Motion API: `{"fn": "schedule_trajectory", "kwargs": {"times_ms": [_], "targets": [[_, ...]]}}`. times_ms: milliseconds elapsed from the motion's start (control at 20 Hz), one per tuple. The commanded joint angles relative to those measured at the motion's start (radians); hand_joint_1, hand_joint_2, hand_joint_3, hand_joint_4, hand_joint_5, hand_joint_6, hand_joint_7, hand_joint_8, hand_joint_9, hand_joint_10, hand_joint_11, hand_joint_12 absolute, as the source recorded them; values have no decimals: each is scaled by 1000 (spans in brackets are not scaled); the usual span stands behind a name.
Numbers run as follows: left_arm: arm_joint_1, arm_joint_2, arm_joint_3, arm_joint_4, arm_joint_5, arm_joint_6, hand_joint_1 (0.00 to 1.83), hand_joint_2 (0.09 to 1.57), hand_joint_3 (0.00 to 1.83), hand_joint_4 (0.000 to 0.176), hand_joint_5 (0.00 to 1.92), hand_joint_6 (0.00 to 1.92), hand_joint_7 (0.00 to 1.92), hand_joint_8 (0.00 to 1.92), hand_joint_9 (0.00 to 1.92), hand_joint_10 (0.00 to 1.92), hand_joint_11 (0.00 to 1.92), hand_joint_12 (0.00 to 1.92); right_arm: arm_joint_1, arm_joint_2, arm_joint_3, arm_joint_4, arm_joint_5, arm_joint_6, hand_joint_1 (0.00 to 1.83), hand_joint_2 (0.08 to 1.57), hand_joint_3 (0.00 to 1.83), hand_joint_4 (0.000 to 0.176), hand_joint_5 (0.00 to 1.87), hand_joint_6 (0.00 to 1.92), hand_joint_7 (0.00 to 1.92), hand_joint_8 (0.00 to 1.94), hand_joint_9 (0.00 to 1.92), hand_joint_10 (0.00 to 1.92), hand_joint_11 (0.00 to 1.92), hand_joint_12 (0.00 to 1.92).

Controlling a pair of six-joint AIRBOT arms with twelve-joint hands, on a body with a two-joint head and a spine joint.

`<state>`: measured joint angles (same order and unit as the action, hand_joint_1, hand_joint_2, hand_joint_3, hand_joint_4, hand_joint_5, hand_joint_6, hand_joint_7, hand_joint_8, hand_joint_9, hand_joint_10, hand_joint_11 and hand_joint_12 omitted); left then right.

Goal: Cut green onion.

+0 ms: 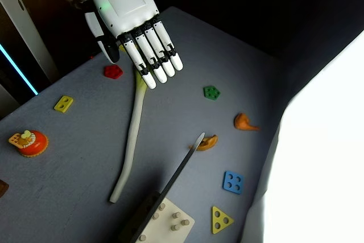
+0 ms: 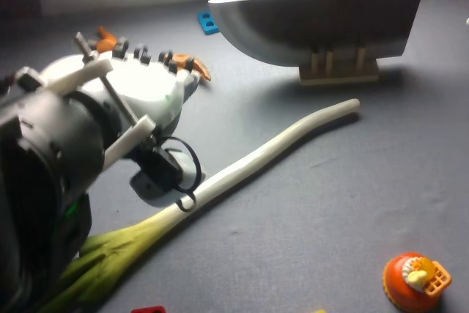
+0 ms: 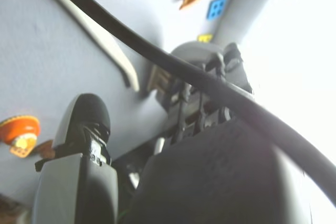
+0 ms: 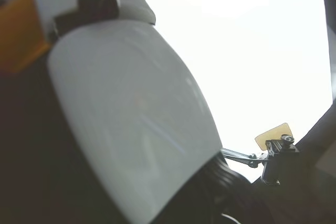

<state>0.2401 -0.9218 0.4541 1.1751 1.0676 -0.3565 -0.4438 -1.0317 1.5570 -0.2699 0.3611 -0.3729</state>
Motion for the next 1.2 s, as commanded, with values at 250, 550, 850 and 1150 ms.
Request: {"fn": "schedule_trajectory", "kwargs": {"times_ms": [250,550,850,1150], "targets": [[123,-29,-50,189,184,-317,612,1276,2,0,53,0,53,0,20,0,0,115,-23,-52,61,21,122,5,1184,988,0,2,0,0,0,0,0,0,0,0],[257,-106,-71,225,332,-458,548,1307,9,0,10,1,54,3,22,4,0,0,-17,-126,151,21,159,5,1095,995,0,0,0,0,0,0,0,0,0,0],[314,-201,-66,247,416,-554,557,1326,14,0,55,11,57,3,37,5,0,0,-14,-181,216,21,174,5,1071,1013,5,5,0,0,0,0,0,0,0,0],[410,-230,-78,281,418,-637,653,1304,0,0,107,20,75,2,36,5,6,5,-28,-220,266,21,199,5,1107,1004,0,0,0,0,0,0,0,0,0,0]]}}
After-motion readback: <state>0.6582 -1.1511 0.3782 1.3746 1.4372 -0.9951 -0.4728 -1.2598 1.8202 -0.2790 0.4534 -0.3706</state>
